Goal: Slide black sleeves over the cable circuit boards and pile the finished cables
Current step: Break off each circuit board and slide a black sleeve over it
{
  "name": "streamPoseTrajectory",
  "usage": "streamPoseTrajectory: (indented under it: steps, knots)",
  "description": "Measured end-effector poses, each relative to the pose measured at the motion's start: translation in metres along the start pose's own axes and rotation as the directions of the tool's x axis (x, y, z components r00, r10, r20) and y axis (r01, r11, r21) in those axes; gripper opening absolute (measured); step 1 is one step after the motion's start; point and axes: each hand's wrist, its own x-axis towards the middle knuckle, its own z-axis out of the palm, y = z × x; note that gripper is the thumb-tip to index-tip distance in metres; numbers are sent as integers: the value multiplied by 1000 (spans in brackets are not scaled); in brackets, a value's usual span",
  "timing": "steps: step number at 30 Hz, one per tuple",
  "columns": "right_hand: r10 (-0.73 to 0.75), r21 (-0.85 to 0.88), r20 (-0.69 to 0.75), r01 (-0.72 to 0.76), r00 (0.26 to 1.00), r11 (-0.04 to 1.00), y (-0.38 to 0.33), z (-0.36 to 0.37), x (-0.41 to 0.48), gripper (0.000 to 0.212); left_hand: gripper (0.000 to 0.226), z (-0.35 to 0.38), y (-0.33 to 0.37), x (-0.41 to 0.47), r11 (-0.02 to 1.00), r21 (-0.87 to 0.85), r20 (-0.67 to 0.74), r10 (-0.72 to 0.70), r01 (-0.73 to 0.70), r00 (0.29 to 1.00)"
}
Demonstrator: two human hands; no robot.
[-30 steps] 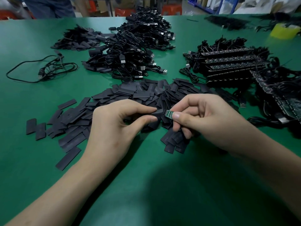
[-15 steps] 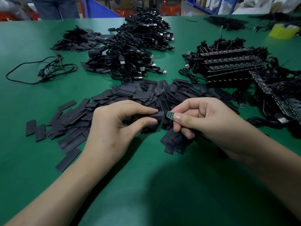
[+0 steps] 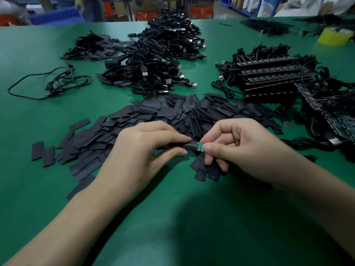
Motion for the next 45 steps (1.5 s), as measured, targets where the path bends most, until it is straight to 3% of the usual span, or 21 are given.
streamPoseTrajectory:
  steps: [6, 13, 18, 24, 29, 34, 36, 38, 41, 45]
  knots:
    - [47, 88, 36, -50, 998, 995, 1, -2, -2, 4, 23, -2, 1, -1, 992, 110, 19, 55, -57, 998]
    - [-28, -15, -9, 28, 1000, 1000, 2, 3, -1, 5, 19, 0, 2, -3, 999, -36, 4, -36, 36, 999]
    - [28, -7, 60, -27, 998, 1000, 4, 0, -1, 2, 23, 0, 4, 0, 995, 72, 66, 64, -69, 996]
    - [59, 91, 95, -68, 994, 994, 2, -8, -1, 4, 18, 2, 2, -1, 984, 120, 35, 127, -131, 991]
    - [23, 106, 99, -34, 995, 994, 0, -5, -2, 7, 22, 2, 5, -2, 999, -34, 37, 38, -37, 999]
    - [-13, 65, 116, 6, 993, 998, 3, 2, -1, 20, 22, 5, 7, -2, 997, -76, 89, 26, -19, 996]
    - [-45, 58, 98, 40, 994, 998, 4, 0, -1, 24, 22, 5, 6, -2, 997, -74, 66, 11, -6, 998]
    - [-145, -72, 8, 145, 989, 987, 3, -3, -2, 26, 19, 5, 6, -1, 995, -89, 16, -37, 38, 999]
    - [-329, -326, -116, 277, 937, 904, 2, -4, -4, 17, 18, 2, 3, 0, 982, -143, -48, -131, 123, 990]
    - [-481, -434, -181, 369, 858, 822, 2, 1, -5, 10, 18, 3, 4, 0, 965, -207, -38, -174, 163, 984]
